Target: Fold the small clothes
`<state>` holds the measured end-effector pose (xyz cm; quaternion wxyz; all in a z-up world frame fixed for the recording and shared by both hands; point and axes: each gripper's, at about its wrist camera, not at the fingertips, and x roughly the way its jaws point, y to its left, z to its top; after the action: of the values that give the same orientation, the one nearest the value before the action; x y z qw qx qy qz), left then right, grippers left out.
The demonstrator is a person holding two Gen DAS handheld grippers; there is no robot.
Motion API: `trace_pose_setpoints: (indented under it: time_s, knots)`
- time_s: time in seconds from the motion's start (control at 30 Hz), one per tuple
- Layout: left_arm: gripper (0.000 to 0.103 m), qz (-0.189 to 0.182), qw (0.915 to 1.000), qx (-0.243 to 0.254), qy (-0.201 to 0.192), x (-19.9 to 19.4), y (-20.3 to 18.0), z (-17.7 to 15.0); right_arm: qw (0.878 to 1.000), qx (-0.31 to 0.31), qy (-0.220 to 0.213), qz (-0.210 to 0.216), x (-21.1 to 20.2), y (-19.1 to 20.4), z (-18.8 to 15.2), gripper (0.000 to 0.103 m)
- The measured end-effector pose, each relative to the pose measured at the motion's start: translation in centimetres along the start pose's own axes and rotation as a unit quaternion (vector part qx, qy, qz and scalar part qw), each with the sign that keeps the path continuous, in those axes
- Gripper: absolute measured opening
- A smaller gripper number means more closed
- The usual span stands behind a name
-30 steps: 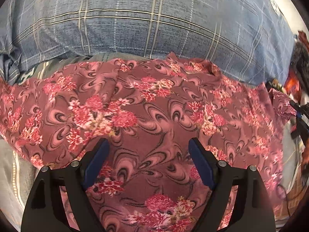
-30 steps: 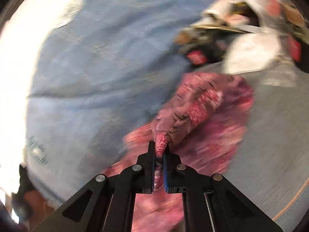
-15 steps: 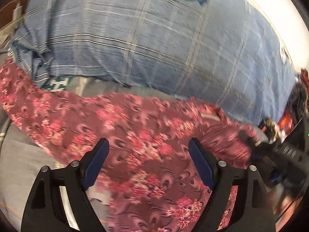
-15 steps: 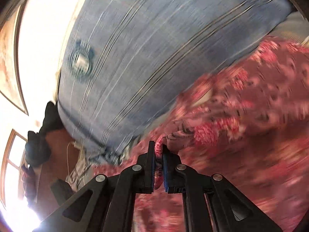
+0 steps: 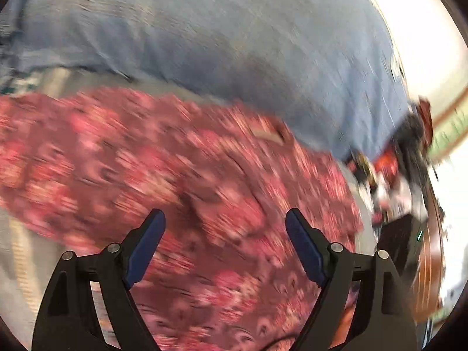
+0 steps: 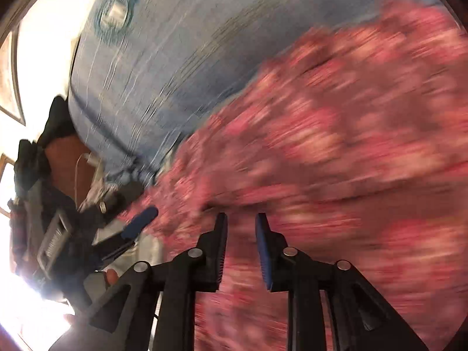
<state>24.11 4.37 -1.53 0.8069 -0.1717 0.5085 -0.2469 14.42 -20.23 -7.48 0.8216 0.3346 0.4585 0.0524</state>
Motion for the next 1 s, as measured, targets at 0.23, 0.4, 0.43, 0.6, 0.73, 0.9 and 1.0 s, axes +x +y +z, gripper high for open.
trace_pose_setpoints:
  time_s: [0.23,0.4,0.43,0.6,0.73,0.9,1.0]
  knots:
    - [0.067,-0.026,0.9973,-0.066,-0.018,3.7,-0.7,-0.1,0.976,0.121,-0.167,-0.073,-11.8,-12.0,5.4,0.034]
    - [0.014,0.013,0.9928,-0.089,-0.079,1.5,0.5,0.8,0.966,0.168,-0.187,-0.049,-14.3,-16.4,6.1,0.038]
    - [0.014,0.029,0.9921,-0.087,-0.086,1.1,0.7,0.8,0.966,0.167,-0.189,-0.049,-13.9,-16.1,6.4,0.040]
    - [0.014,0.043,0.9914,-0.098,-0.076,1.3,1.6,0.5,0.969,0.156,-0.175,-0.084,-10.6,-16.2,8.9,0.045]
    - [0.022,-0.002,0.9929,-0.109,-0.047,2.2,1.8,0.2,0.976,0.135,-0.153,-0.076,-8.1,-14.6,9.6,0.045]
    - [0.069,-0.048,0.9924,-0.109,-0.031,2.5,0.3,-0.5,0.979,0.112,-0.146,-0.085,-7.8,-14.1,9.1,0.045]
    - [0.078,-0.036,0.9959,-0.080,-0.021,3.7,-1.4,-0.6,0.979,0.116,-0.146,-0.080,-8.6,-14.6,8.3,0.045]
